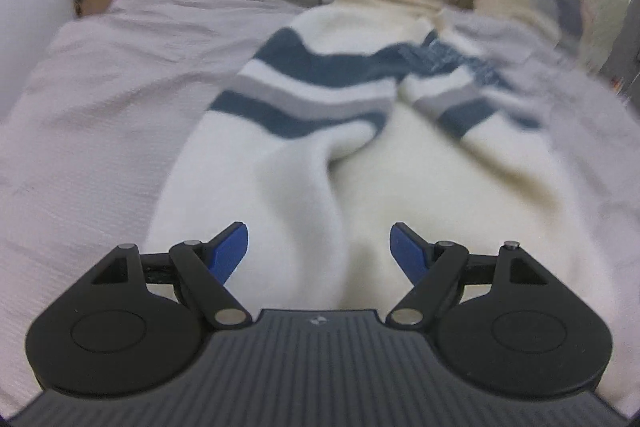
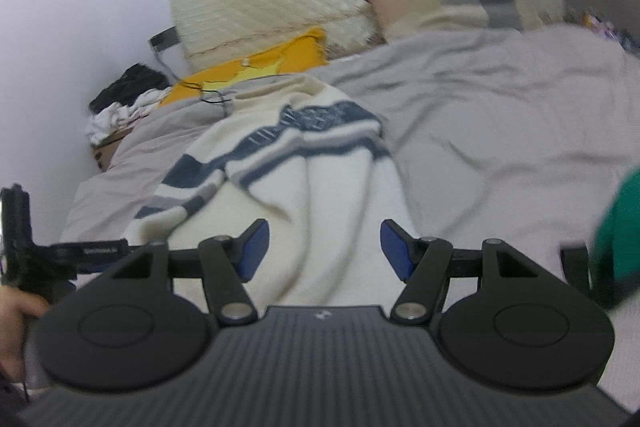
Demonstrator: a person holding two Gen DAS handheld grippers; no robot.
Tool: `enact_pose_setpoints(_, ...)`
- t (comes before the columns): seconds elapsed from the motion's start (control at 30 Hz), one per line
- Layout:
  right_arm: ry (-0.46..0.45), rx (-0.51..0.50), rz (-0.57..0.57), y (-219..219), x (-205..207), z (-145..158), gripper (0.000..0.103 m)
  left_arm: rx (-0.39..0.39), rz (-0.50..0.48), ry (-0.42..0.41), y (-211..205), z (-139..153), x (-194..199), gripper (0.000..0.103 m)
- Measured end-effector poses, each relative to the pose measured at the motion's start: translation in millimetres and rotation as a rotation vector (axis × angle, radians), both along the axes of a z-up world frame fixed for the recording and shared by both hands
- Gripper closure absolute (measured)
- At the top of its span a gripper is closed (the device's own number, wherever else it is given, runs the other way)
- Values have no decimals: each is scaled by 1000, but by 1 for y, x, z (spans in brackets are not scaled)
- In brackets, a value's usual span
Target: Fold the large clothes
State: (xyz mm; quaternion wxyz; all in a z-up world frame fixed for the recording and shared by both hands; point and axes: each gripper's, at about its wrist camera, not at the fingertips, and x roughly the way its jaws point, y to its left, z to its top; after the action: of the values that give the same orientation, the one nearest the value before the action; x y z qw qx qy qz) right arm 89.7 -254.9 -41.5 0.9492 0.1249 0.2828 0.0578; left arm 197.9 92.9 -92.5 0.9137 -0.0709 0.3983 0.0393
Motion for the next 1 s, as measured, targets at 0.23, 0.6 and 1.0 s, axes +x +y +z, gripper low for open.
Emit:
enact_pose_setpoints(0.23,53,-15,-14,-5,12,-27,40,290,2,91,-5,-30,30,62)
enact_pose_setpoints(0.6,120,72,-87,-25,41,-52,40,323,205,-104,118,81,68,90)
enact_pose_setpoints(1.0,64,66,-40,-15,80,-63,40,636,460,-194,255,163,188,90)
